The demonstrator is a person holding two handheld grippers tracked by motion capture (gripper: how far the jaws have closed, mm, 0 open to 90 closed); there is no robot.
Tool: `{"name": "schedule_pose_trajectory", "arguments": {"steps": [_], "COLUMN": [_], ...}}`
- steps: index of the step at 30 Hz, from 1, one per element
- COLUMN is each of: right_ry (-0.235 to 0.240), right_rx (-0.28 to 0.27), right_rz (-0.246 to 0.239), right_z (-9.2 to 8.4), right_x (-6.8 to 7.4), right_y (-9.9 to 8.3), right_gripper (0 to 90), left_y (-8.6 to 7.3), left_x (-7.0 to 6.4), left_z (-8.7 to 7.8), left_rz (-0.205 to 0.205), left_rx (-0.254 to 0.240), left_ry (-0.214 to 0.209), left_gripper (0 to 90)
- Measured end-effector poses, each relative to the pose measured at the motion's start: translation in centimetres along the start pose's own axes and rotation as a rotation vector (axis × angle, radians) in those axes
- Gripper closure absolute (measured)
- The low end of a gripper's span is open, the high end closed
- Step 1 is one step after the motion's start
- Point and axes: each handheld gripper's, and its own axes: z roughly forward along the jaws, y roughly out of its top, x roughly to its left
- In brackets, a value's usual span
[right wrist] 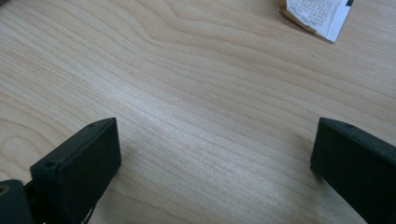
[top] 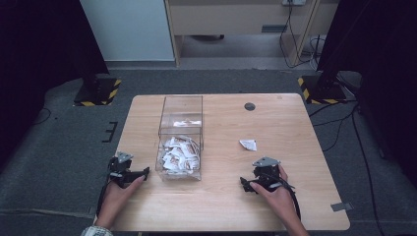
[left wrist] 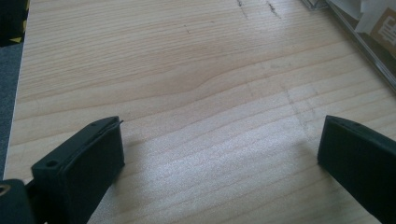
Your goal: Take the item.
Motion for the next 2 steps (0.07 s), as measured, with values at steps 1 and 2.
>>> {"name": "schedule_pose_trajectory", "arguments": {"steps": [1,2], "right_ry": [0.0,0.0], "right_rx": [-0.005,-0.005], "right_rz": [0.001,0.0], "right_z": [0.02,0.01], "right_x": [0.01,-0.01], "right_y": [-0.06,-0.05], "right_gripper": [1.1,1.1], "left_y": [0.01,0.01], "left_x": [0.0,0.0], "left_z": [0.0,0.0], "left_rz": [0.0,0.0], "left_rx": [0.0,0.0], "left_ry": [0.0,-0.001], "left_gripper": [0.0,0.0]}}
